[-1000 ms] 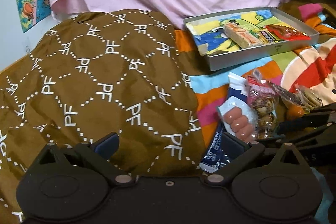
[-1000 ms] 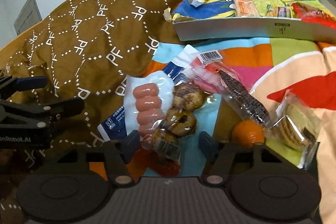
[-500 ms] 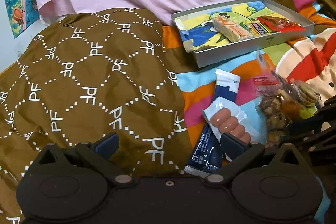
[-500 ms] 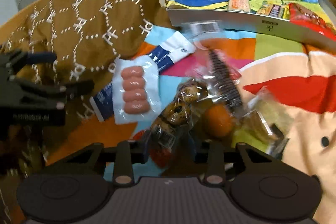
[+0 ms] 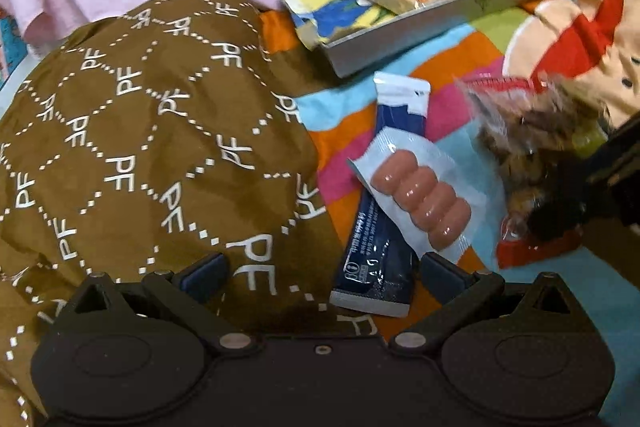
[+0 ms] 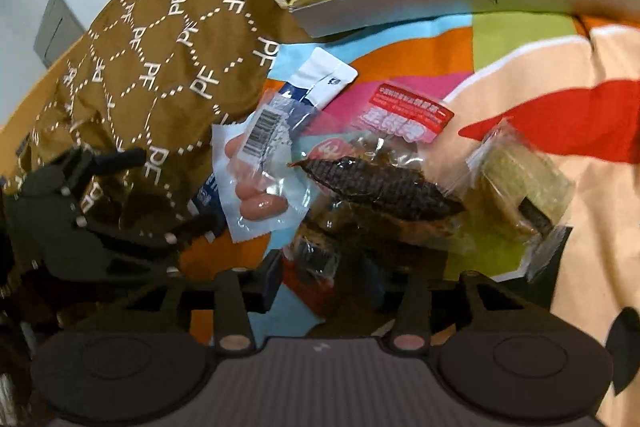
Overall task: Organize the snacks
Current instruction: 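Grasp the blue tube pack with the left tool while the right tool grasps the quail-egg bag, then carry the blue pack with the left tool while the right tool carries the egg bag to the tray, then open both tools to release the blue pack and egg bag in the tray, then lift both tools away from the tray and move toward the remaining snacks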
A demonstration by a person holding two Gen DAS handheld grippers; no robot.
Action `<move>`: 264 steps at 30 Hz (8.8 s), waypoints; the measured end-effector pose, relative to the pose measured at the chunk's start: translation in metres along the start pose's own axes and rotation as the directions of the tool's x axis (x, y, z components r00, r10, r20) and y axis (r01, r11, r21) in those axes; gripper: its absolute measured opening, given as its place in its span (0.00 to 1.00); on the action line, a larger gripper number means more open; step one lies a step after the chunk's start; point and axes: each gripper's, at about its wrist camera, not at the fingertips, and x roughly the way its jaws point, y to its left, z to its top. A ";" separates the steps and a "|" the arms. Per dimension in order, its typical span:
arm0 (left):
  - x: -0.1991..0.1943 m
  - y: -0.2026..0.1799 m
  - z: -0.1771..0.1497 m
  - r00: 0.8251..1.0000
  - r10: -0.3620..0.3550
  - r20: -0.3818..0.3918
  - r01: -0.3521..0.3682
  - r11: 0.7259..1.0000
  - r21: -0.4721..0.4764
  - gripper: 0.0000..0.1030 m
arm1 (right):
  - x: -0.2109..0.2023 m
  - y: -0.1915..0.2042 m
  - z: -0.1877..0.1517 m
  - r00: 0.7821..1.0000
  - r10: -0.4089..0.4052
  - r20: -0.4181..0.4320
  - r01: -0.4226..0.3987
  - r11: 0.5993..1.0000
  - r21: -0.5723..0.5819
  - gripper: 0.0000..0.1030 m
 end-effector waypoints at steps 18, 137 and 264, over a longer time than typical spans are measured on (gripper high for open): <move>0.019 -0.019 0.009 0.999 0.041 0.034 -0.044 0.992 0.114 1.00 | 0.017 -0.012 0.017 0.989 -0.026 0.147 0.014 0.997 0.081 0.50; 0.025 -0.026 0.030 0.990 0.101 -0.101 -0.087 0.987 0.132 0.21 | -0.002 0.041 -0.006 0.964 -0.114 0.239 0.192 0.923 -0.333 0.29; -0.025 -0.002 0.139 0.968 0.160 0.191 -0.029 0.834 -0.551 0.99 | -0.109 -0.044 0.043 0.628 -0.342 0.699 0.370 0.921 0.118 1.00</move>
